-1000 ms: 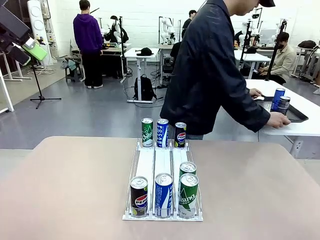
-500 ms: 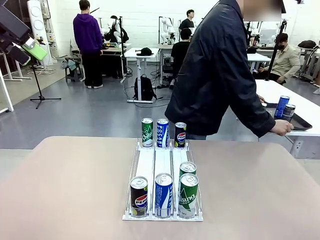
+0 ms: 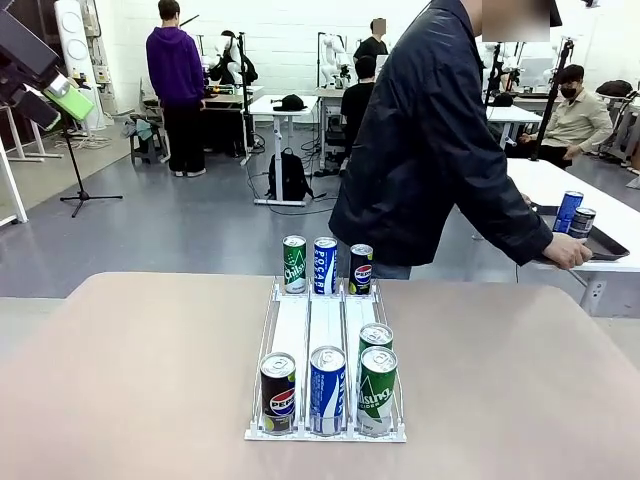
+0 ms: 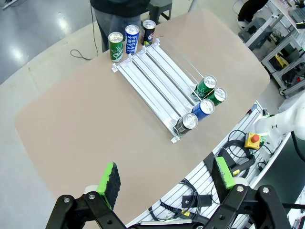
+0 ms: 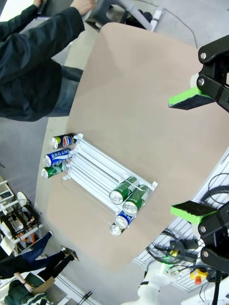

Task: Retrieve and hand over the desired beverage to the person.
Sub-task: Place the picked can on the Handle tray extended by the person.

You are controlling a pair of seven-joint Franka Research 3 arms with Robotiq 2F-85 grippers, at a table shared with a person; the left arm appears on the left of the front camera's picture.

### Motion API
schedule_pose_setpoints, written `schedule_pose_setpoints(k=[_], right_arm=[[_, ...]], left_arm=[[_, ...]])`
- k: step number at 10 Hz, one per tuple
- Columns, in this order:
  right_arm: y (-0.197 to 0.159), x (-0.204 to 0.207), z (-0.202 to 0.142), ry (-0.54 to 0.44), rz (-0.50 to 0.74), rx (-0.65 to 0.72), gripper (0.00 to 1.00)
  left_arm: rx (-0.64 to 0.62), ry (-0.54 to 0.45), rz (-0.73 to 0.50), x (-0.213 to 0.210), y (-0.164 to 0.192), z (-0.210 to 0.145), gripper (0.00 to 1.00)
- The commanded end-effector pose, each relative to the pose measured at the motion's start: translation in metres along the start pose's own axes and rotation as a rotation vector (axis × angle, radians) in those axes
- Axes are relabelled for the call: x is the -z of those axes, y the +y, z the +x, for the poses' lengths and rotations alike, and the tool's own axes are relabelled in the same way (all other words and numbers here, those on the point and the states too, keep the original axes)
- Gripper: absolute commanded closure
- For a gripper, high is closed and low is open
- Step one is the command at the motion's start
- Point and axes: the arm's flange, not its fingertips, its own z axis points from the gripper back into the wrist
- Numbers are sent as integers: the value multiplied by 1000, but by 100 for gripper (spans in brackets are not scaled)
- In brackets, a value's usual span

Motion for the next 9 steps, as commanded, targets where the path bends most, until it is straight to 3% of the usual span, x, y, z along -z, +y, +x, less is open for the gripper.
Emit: schedule_pose_setpoints(k=[1, 9], right_arm=[[0, 2, 0, -5, 29, -13, 0], [0, 2, 0, -5, 29, -13, 0]], left_arm=[[6, 8, 1, -2, 0, 1, 0], [6, 8, 1, -2, 0, 1, 0]])
